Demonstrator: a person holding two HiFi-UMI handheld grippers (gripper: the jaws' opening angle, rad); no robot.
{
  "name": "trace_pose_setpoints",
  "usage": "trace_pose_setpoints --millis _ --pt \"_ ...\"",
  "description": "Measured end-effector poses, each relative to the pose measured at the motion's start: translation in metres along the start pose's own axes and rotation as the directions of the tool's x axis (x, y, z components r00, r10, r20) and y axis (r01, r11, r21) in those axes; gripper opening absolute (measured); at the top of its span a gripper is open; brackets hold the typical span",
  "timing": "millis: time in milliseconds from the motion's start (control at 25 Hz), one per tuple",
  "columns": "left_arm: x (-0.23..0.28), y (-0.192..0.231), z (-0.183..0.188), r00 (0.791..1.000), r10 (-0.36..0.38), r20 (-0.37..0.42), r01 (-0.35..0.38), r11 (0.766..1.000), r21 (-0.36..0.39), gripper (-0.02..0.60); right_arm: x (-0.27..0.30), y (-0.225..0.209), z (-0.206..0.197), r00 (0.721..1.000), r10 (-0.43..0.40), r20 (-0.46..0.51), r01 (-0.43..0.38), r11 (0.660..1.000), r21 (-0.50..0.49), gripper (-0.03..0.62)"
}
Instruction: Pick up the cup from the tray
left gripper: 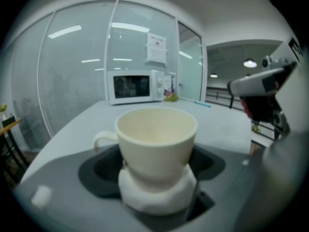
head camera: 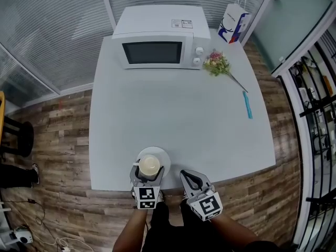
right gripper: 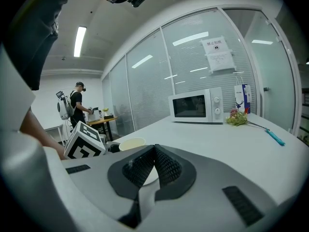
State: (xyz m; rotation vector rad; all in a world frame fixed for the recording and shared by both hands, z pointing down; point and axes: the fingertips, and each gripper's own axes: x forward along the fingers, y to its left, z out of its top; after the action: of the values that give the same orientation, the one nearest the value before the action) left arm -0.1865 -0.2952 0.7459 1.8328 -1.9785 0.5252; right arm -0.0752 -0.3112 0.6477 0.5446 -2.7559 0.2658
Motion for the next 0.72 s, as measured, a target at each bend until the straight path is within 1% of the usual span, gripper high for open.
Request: trace_pose_setpoints --millis 320,480,720 --pt "-0.006 -0.001 0.008 0.999 0.01 0.041 -0.01 1.0 -0.003 0.416 -0.006 -0.004 0.001 1.0 -0.008 0.007 0.008 1.0 -0.009 0.006" --pt "-0.011 -0.003 0.022 0.997 0.015 0.076 -0.014 1.0 -0.009 0.416 -0.008 -0.005 0.006 1.0 -0.012 0.023 0.013 1.0 -0.017 0.005" --pt "-0.034 -0.012 0.054 0.994 -0.003 0.112 0.0 1.0 0.027 0.416 -0.018 -0.003 0.027 0.997 -0.016 0.073 0.019 0.999 -0.029 0.005"
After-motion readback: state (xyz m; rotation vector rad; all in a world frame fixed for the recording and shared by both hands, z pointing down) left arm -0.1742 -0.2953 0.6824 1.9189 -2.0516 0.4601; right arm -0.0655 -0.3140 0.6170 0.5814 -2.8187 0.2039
